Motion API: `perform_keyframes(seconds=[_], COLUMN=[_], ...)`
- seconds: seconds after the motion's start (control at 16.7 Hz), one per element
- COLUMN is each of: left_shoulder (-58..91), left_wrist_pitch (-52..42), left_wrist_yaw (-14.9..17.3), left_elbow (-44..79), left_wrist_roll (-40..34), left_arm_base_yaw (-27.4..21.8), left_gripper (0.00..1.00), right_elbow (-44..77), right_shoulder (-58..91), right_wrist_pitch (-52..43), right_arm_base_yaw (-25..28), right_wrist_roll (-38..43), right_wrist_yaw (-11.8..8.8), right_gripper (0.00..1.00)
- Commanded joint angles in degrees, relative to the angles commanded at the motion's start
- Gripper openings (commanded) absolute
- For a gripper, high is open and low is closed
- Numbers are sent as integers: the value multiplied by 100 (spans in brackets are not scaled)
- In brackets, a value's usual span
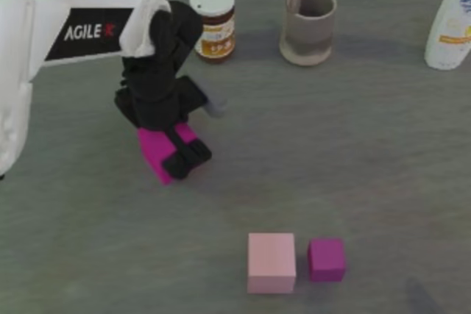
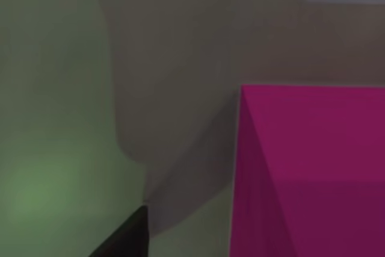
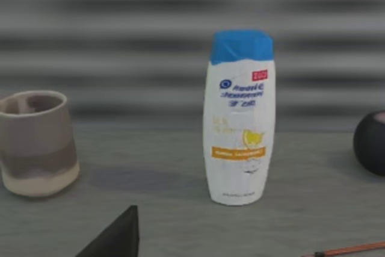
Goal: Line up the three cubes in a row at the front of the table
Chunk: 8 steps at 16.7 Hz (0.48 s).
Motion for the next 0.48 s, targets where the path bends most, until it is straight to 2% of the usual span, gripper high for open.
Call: perform_keyframes(seconds=[0.48], left_shoulder=[0], left_wrist_pitch=[0], left_wrist_yaw=[0], left_elbow=[0], left_wrist_roll=[0], left_arm_base_yaw=[0], left_gripper=[17], right_elbow=[0], right_shoulder=[0], right_wrist_pitch=[0], right_arm_base_yaw=[0], right_wrist_roll=[0], right_wrist_yaw=[0], right_gripper=[100])
